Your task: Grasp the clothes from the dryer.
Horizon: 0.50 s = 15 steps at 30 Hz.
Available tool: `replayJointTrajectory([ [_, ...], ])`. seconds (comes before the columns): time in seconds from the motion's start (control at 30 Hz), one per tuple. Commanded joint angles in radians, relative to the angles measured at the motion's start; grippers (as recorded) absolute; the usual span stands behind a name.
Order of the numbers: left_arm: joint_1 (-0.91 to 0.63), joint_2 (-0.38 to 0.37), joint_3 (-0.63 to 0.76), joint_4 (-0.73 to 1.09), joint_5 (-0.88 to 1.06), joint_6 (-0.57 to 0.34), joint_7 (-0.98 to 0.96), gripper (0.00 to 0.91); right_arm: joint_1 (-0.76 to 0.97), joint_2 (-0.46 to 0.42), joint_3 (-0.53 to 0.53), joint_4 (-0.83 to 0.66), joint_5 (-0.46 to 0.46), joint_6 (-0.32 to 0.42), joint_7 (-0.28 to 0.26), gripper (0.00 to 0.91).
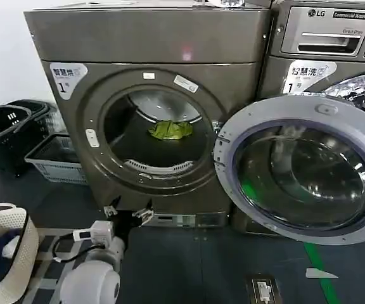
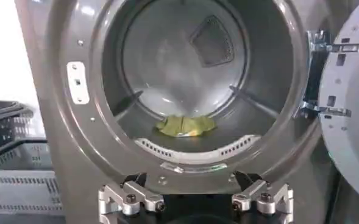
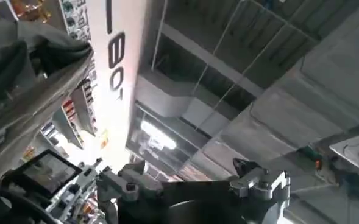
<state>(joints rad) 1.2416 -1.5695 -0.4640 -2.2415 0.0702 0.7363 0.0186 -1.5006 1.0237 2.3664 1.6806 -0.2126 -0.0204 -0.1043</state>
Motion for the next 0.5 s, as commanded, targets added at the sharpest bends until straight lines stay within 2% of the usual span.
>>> replayJointTrajectory([
  [0.03,-0.001,0.0,0.0,-0.001,0.0,0.049,0.0,0.907,-0.001,0.001,0.0,0.0,0.003,0.001,0.001,0.907],
  [0.5,-0.003,0.001,0.001,0.0,0.0,0.049,0.003,0.907,0.001,0.0,0.007,-0.008,0.01,0.0,0.003,0.907],
])
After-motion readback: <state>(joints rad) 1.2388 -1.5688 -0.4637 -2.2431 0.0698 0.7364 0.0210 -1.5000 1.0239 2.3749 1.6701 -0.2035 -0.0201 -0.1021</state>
